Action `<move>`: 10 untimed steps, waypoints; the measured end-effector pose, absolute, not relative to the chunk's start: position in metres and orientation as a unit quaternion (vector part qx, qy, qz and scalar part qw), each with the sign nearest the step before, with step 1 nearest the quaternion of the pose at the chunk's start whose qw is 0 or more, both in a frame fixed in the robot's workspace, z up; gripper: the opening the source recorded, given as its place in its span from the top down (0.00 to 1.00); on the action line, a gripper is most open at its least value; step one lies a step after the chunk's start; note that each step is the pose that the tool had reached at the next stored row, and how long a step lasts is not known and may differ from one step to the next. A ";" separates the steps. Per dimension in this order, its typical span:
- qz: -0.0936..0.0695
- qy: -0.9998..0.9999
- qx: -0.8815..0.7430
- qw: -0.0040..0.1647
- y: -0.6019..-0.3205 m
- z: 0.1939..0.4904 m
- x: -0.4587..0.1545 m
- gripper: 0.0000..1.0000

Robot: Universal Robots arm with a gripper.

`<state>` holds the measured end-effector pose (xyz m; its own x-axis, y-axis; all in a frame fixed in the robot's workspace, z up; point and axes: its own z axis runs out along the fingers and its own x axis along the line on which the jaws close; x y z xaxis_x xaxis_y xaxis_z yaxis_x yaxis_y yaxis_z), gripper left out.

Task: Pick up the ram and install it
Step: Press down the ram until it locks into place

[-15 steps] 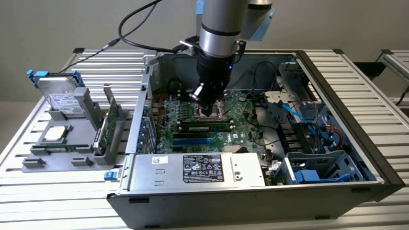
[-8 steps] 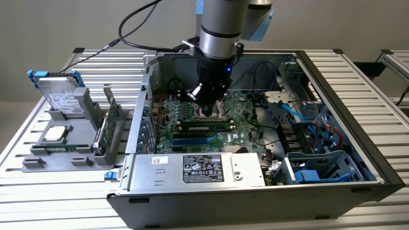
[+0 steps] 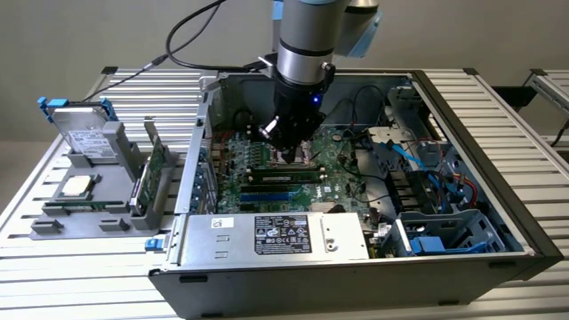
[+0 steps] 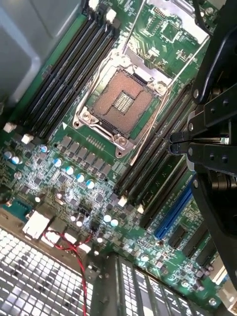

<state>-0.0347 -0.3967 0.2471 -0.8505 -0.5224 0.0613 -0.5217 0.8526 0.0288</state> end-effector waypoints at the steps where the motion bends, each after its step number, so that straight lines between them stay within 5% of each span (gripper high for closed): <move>1: -0.006 -0.964 0.264 0.033 -0.397 0.247 -0.035 0.90; 10: -0.007 -0.981 0.193 0.028 -0.397 0.242 -0.035 0.90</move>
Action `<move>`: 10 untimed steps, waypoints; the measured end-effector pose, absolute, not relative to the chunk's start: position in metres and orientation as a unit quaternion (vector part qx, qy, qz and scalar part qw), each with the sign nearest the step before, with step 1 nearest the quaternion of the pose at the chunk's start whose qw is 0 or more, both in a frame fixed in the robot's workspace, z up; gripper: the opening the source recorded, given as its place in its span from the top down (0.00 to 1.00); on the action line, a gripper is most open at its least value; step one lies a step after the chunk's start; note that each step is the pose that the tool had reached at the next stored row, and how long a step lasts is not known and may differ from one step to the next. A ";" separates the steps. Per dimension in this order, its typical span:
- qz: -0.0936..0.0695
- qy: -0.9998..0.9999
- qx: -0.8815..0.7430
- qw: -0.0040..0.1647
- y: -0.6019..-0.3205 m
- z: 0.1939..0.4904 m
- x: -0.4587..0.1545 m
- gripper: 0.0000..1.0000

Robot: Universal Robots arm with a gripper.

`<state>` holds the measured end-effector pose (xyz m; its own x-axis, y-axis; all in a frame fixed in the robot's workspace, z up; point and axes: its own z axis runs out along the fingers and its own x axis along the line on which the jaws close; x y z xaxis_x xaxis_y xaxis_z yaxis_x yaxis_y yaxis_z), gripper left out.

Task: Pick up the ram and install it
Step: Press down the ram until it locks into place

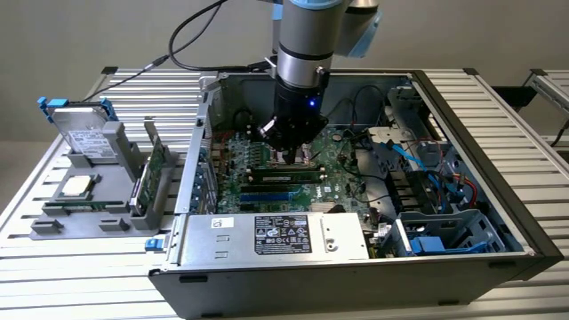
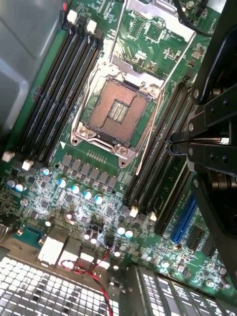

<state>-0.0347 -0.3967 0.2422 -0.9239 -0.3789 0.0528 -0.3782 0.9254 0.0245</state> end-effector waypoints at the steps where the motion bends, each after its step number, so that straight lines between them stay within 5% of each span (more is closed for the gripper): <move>1: -0.007 -0.982 0.185 0.028 -0.397 0.242 -0.035 0.90; 10: -0.009 -0.993 0.115 0.027 -0.397 0.242 -0.035 0.90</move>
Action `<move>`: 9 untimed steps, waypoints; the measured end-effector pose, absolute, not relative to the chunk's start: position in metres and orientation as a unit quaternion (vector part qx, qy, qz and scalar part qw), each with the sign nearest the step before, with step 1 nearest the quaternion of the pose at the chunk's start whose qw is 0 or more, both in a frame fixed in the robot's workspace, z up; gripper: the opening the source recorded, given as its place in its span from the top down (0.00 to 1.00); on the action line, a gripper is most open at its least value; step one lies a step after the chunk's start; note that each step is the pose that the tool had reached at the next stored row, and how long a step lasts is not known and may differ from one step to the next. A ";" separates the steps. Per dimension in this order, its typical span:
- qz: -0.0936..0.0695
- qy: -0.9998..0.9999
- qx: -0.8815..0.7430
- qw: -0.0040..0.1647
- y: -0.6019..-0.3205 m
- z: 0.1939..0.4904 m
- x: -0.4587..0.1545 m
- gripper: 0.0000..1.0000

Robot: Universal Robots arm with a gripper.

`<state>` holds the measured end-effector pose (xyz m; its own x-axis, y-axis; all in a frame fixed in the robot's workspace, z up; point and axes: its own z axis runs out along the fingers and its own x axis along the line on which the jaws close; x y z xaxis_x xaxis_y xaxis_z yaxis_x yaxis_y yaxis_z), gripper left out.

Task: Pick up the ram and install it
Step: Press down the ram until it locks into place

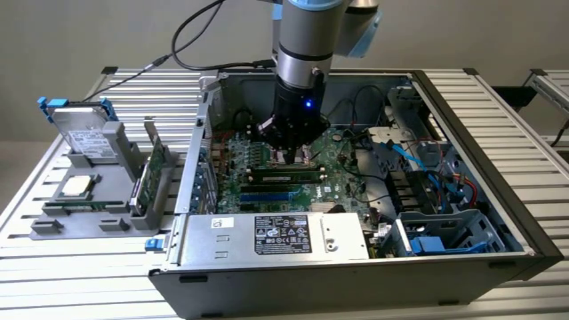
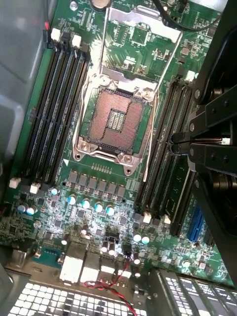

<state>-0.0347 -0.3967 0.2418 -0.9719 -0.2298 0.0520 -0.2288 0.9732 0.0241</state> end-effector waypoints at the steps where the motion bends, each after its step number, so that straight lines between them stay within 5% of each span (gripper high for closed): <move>1: -0.009 -0.994 0.108 0.027 -0.397 0.242 -0.035 0.90; 9: -0.010 -0.997 0.066 0.027 -0.397 0.242 -0.035 0.90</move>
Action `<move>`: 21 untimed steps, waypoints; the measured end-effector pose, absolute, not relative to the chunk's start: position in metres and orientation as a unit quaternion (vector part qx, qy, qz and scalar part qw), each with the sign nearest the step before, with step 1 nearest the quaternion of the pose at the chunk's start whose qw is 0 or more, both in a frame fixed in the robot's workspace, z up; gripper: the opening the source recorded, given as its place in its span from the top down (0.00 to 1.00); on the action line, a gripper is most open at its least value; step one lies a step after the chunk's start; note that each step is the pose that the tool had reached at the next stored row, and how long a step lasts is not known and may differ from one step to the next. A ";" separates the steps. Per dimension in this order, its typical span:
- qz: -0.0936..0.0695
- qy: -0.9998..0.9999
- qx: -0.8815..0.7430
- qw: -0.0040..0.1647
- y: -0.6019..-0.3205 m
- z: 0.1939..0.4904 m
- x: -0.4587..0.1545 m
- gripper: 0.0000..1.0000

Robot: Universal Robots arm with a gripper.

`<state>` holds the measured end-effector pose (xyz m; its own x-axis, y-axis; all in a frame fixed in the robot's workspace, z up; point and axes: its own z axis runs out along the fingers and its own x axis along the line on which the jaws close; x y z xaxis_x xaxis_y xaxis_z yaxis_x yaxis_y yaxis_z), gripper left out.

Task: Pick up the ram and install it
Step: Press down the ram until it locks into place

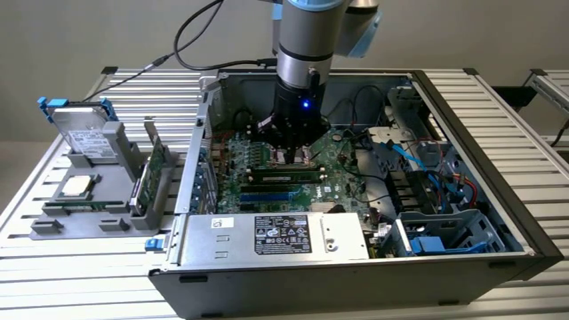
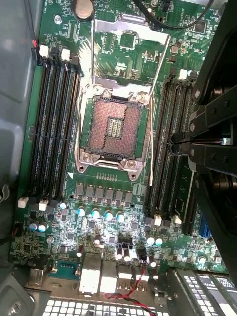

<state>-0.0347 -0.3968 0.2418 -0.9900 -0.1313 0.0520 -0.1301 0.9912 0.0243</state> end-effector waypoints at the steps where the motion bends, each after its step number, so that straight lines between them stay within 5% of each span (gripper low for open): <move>1: -0.010 -0.997 0.065 0.027 -0.398 0.242 -0.035 0.90; 21: -0.011 -0.999 0.022 0.026 -0.409 0.247 -0.035 0.90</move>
